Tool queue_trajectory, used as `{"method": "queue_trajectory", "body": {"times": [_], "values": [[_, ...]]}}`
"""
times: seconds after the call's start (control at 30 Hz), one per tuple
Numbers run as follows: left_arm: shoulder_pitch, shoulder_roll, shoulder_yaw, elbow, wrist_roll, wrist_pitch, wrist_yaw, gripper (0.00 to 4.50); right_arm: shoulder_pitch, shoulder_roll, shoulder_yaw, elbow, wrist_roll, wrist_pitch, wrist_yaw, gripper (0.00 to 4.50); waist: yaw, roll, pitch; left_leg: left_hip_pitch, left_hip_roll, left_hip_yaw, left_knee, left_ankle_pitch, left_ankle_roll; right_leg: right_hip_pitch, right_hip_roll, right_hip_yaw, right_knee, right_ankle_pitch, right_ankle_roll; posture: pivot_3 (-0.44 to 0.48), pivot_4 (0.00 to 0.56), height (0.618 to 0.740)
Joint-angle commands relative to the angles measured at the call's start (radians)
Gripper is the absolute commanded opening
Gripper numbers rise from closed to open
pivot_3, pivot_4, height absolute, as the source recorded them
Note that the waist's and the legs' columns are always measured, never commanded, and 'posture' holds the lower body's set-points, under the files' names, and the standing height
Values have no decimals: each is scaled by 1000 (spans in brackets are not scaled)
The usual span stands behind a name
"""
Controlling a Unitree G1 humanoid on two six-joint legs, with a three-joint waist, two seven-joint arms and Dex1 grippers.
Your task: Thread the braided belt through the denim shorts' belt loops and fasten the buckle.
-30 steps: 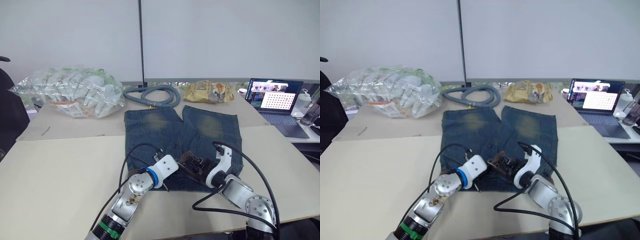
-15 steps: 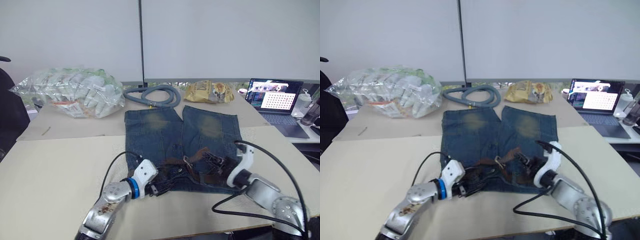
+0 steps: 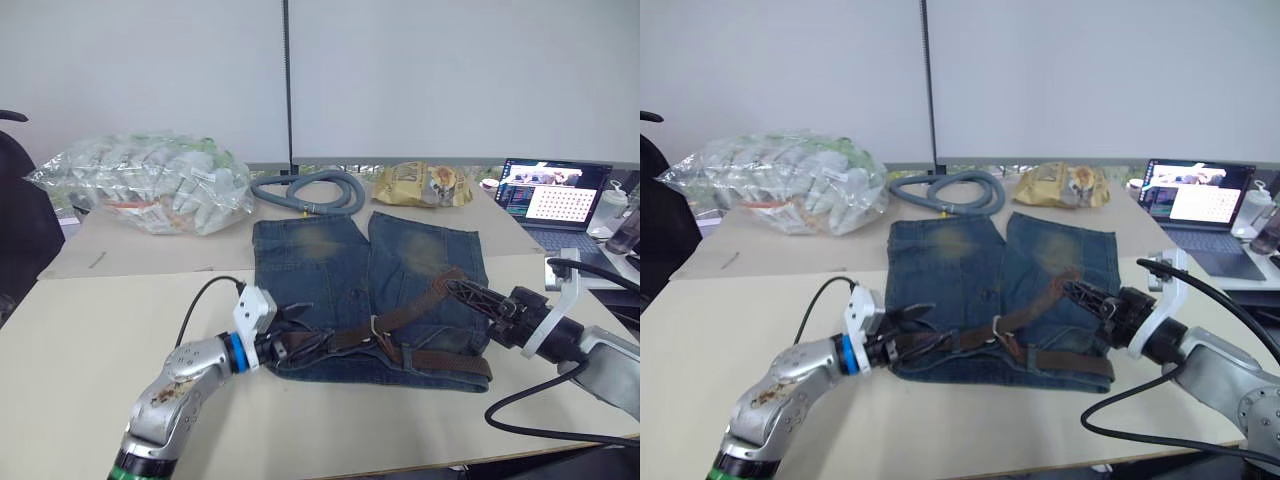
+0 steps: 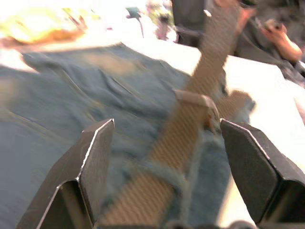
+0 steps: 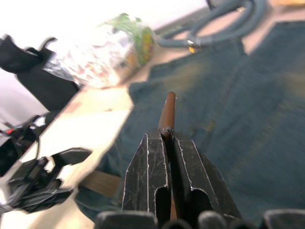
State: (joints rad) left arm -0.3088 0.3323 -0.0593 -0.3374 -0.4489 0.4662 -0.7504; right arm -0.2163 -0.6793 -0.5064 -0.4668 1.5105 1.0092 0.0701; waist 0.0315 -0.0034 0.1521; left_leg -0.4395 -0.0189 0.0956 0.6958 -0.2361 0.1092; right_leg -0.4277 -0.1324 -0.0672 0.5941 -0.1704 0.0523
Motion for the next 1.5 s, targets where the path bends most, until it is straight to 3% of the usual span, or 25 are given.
{"method": "queue_trajectory", "body": {"times": [0.03,0.13,0.3,0.6,1.0,1.1,1.23,1.37,1.5], "values": [[-45,-87,-97,3,13,19,62,3740,-44,39,56,-48,73,-80,-132,0,4,0,0,0,0,0,0,0,0,0,0,0,0,0,0,0,150,740],[-44,-154,-152,15,18,24,91,3740,-42,57,70,-53,74,-122,-216,0,8,0,0,0,-1,0,0,0,0,1,0,1,0,0,1,0,150,740],[-152,-265,-234,177,198,-117,217,3740,-81,142,163,-83,134,-201,-363,0,8,0,0,0,-1,0,1,0,0,1,0,0,0,0,1,0,150,740],[-190,-287,-278,290,348,-323,254,3740,-20,174,232,-165,147,-279,-429,0,7,0,0,0,0,1,0,-1,3,1,1,1,0,0,1,0,150,740],[-174,-299,-244,275,326,-375,240,27,12,177,297,-177,85,-324,-383,0,5,0,0,0,0,1,0,-1,3,0,1,1,0,0,1,0,150,740],[-148,-289,-230,230,265,-323,206,0,50,102,293,-180,64,-274,-233,1138,7,0,0,0,0,0,0,-1,3,1,0,1,0,0,1,0,150,740],[-106,-270,-153,80,35,-99,156,0,181,-9,225,-173,-97,-301,58,2484,6,0,0,0,0,0,1,-2,5,1,0,1,-1,0,2,0,150,740],[-22,-150,-86,20,-73,27,89,0,180,-10,277,-124,-301,-385,237,3844,-11,1,-1,2,1,1,1,-2,4,2,1,2,0,-1,3,0,150,740],[5,-96,22,-5,-215,139,99,0,135,-19,392,-89,-531,-456,386,3844,-17,1,-1,2,1,0,1,-1,3,1,2,2,1,-2,3,0,150,740]]}}
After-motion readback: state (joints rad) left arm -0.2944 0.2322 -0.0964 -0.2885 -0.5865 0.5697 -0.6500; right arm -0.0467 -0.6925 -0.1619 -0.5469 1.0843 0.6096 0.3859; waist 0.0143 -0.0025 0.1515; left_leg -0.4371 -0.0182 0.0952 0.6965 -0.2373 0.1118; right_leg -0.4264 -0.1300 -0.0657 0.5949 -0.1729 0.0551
